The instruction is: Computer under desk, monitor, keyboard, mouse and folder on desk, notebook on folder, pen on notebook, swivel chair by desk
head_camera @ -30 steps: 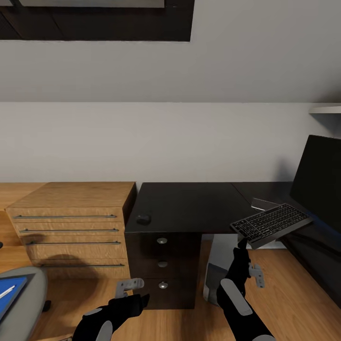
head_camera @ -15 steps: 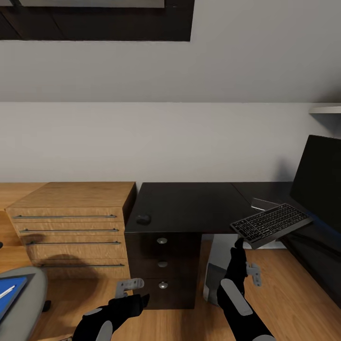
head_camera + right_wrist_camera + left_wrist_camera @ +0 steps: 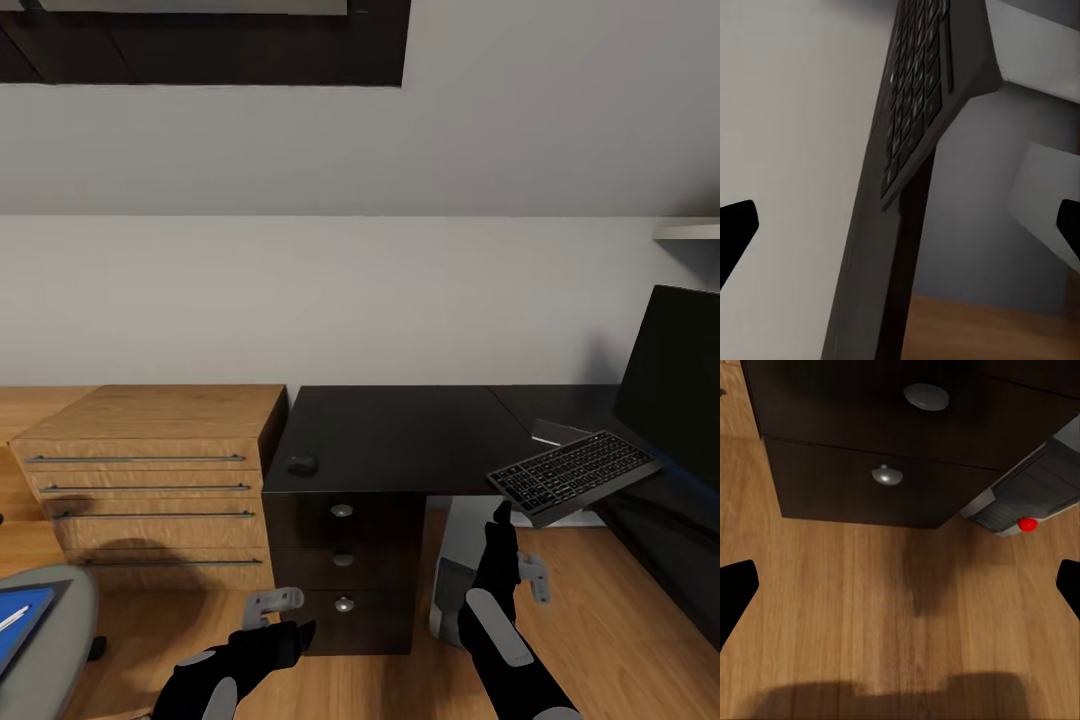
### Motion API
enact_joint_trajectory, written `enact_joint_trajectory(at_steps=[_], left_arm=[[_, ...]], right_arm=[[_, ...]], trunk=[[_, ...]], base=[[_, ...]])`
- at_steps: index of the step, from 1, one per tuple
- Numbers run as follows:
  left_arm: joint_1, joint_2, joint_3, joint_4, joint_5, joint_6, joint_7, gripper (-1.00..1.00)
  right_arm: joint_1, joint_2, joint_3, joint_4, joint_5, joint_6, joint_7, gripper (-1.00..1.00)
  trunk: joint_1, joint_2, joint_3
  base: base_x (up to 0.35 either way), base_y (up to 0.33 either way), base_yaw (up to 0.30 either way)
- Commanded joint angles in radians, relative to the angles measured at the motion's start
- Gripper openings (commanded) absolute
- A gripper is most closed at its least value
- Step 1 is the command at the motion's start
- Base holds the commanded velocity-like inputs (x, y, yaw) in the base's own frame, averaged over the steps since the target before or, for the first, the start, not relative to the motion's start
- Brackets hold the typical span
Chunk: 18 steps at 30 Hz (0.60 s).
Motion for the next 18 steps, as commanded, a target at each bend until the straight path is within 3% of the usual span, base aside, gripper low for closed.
enact_joint_trajectory(at_steps=[1, 7, 18], left_arm=[[-0.001, 0.000, -0.001, -0.001, 0.010, 0.003, 0.009, 1.00], [-0.001, 0.000, -0.001, -0.001, 0.010, 0.002, 0.009, 1.00], [-0.001, -0.001, -0.001, 0.000, 0.010, 0.002, 0.009, 1.00]], right_arm=[[-0.001, 0.000, 0.003, 0.000, -0.011, -0.004, 0.008, 1.00], [0.000, 0.000, 0.003, 0.000, -0.010, -0.005, 0.008, 1.00], [-0.001, -0.005, 0.002, 0.000, -0.010, -0.006, 0.008, 1.00]], trunk=[[0.000, 0.000, -0.001], [0.000, 0.000, -0.001], [0.000, 0.000, -0.001]], base=[[0.176, 0.000, 0.000], [0.148, 0.000, 0.000], [0.024, -0.005, 0.000]])
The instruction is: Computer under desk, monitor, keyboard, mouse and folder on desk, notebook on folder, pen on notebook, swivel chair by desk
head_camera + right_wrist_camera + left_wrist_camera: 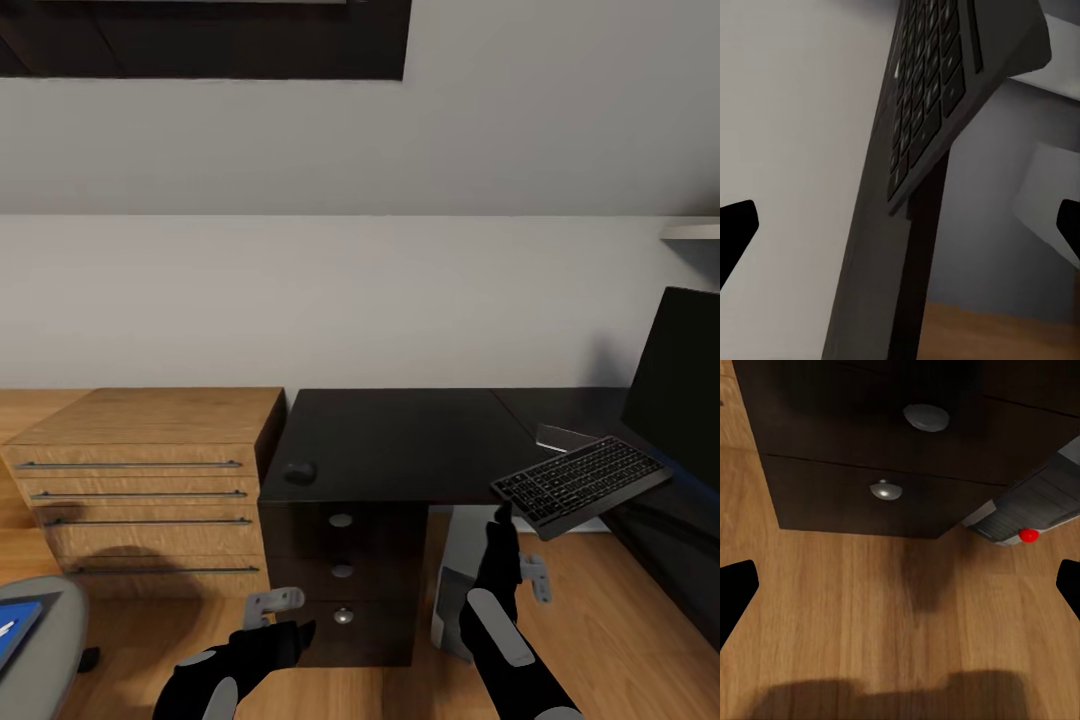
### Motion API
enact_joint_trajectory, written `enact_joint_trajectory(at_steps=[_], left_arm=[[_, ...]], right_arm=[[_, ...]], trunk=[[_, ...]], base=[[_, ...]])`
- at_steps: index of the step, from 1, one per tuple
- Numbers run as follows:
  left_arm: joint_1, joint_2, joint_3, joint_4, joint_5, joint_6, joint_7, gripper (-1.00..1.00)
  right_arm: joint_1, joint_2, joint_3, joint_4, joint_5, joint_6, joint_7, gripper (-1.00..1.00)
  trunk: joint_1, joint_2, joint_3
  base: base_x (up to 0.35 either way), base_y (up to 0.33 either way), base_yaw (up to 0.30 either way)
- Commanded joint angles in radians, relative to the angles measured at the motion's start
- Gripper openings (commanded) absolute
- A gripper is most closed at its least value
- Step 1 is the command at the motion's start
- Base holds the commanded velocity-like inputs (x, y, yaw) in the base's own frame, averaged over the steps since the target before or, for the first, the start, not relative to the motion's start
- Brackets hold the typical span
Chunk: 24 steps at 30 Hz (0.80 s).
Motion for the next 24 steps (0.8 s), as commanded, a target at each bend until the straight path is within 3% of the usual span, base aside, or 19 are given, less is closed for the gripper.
enact_joint_trajectory(at_steps=[1, 15, 24], left_arm=[[-0.001, 0.000, -0.001, -0.001, 0.010, 0.003, 0.009, 1.00], [-0.001, 0.000, -0.019, -0.001, 0.012, 0.005, 0.009, 1.00], [-0.001, -0.001, -0.021, -0.001, 0.012, 0.006, 0.009, 1.00]], right_arm=[[-0.001, -0.002, 0.002, 0.000, -0.011, -0.004, 0.008, 1.00], [-0.001, -0.024, 0.000, 0.000, -0.012, -0.004, 0.008, 1.00], [0.000, -0.052, -0.004, 0.000, -0.014, -0.002, 0.008, 1.00]], trunk=[[0.000, -0.001, -0.001], [0.000, -0.001, -0.001], [0.000, -0.001, -0.001]], base=[[0.027, -0.051, 0.000], [0.052, -0.057, 0.000], [0.002, -0.002, 0.000]])
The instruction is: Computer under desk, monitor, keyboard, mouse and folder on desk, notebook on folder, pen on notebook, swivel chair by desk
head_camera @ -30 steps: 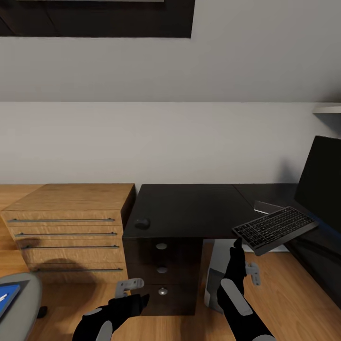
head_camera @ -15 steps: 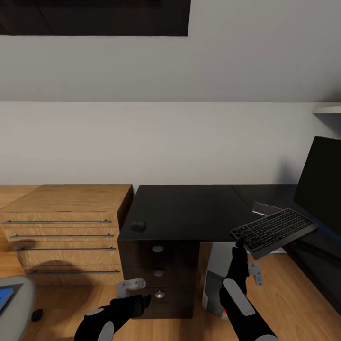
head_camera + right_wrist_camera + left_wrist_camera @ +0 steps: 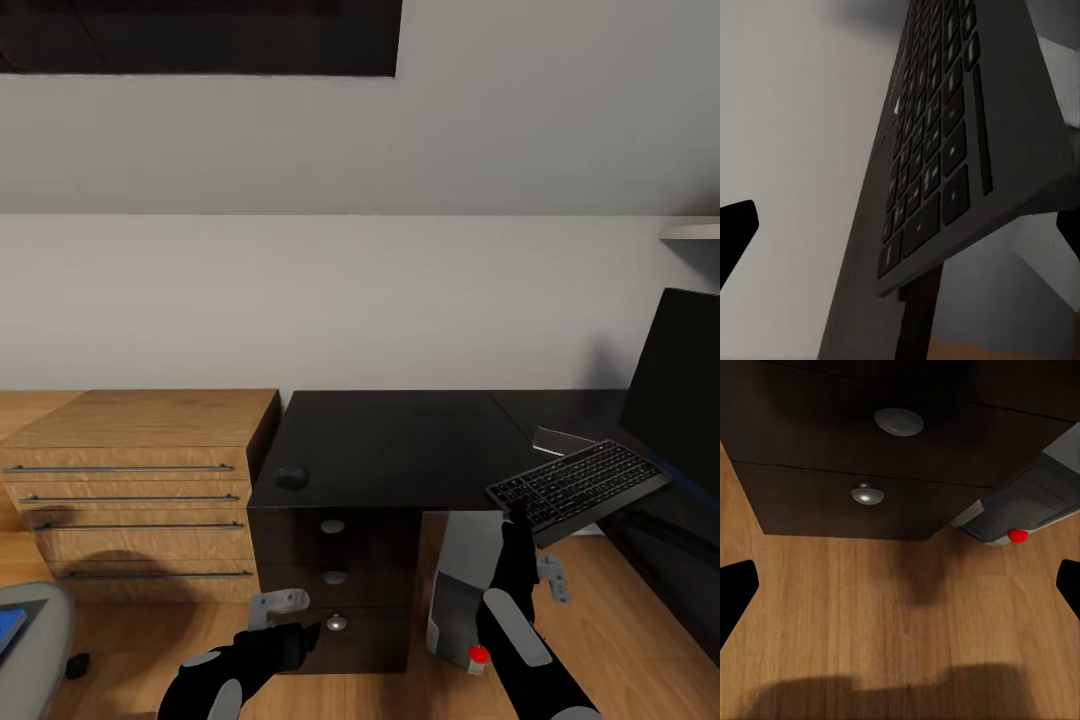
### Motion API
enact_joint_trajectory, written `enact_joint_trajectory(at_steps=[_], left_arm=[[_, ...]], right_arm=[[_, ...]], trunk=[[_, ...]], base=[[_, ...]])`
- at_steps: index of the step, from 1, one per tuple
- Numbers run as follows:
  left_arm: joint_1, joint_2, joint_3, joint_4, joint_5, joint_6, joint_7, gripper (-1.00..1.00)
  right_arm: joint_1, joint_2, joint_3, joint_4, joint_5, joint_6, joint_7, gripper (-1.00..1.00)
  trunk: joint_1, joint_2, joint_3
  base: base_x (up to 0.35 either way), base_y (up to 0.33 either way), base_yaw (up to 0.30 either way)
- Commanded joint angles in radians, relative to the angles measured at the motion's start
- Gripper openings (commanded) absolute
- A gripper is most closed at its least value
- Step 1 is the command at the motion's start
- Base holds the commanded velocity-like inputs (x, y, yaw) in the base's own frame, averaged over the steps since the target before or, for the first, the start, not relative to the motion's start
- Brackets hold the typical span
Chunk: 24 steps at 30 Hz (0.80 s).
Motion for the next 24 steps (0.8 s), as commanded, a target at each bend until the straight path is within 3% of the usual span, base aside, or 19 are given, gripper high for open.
enact_joint_trajectory(at_steps=[1, 24], left_arm=[[-0.001, 0.000, -0.001, -0.001, 0.011, 0.003, 0.009, 1.00], [-0.001, 0.000, 0.000, -0.001, 0.011, 0.003, 0.009, 1.00]], right_arm=[[-0.001, -0.006, -0.010, 0.000, -0.011, -0.004, 0.008, 1.00], [-0.001, -0.019, -0.021, 0.000, -0.012, -0.002, 0.007, 1.00]], trunk=[[0.000, -0.001, -0.001], [0.000, -0.001, -0.001]], base=[[0.000, 0.000, 0.000], [0.000, 0.000, 0.000]])
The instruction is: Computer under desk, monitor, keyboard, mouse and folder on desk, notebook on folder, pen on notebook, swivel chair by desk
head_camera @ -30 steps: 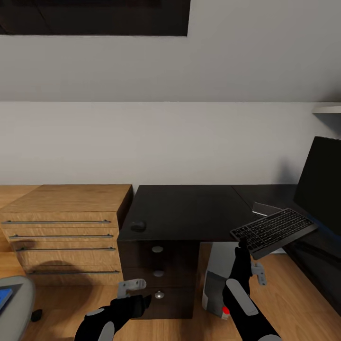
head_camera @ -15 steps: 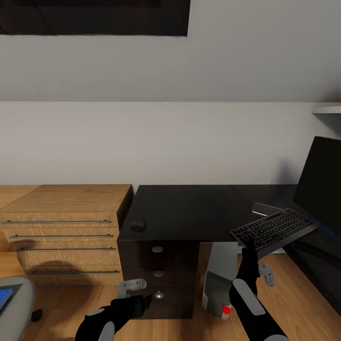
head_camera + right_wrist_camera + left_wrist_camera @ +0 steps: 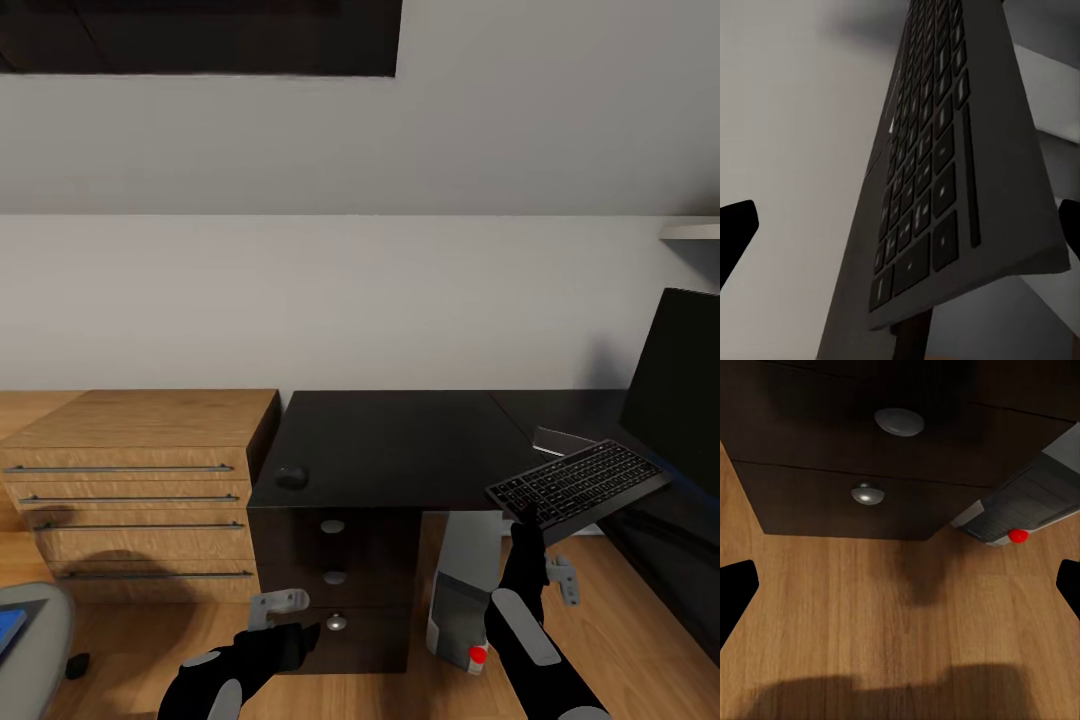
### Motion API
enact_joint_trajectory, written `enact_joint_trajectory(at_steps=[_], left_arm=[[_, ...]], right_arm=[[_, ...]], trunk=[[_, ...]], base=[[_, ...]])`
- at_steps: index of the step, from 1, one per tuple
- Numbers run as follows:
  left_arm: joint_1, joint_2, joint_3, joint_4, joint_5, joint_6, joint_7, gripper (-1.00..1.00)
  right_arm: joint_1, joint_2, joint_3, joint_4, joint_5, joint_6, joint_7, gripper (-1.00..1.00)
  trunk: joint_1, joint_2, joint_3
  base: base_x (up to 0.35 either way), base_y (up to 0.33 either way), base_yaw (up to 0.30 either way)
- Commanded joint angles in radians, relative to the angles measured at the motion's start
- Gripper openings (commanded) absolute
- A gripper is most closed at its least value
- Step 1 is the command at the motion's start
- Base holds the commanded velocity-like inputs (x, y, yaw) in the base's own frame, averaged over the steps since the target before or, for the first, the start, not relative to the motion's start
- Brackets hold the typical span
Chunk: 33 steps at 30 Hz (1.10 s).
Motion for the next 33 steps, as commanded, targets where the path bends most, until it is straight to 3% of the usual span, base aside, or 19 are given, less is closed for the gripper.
enact_joint_trajectory(at_steps=[1, 22, 33], left_arm=[[-0.001, 0.000, -0.001, -0.001, 0.011, 0.003, 0.009, 1.00], [-0.001, 0.000, 0.000, -0.001, 0.011, 0.003, 0.009, 1.00], [-0.001, 0.000, 0.000, -0.001, 0.011, 0.003, 0.009, 1.00]], right_arm=[[-0.001, 0.000, 0.003, 0.000, -0.011, -0.004, 0.007, 1.00], [-0.001, 0.000, 0.003, 0.001, -0.011, 0.002, 0.005, 1.00], [0.000, -0.005, 0.003, 0.001, -0.011, 0.036, -0.031, 1.00]], trunk=[[0.000, -0.001, -0.001], [0.000, -0.001, -0.001], [0.000, -0.001, -0.001]], base=[[0.000, 0.000, 0.000], [0.000, 0.000, 0.000], [0.000, 0.000, 0.000]])
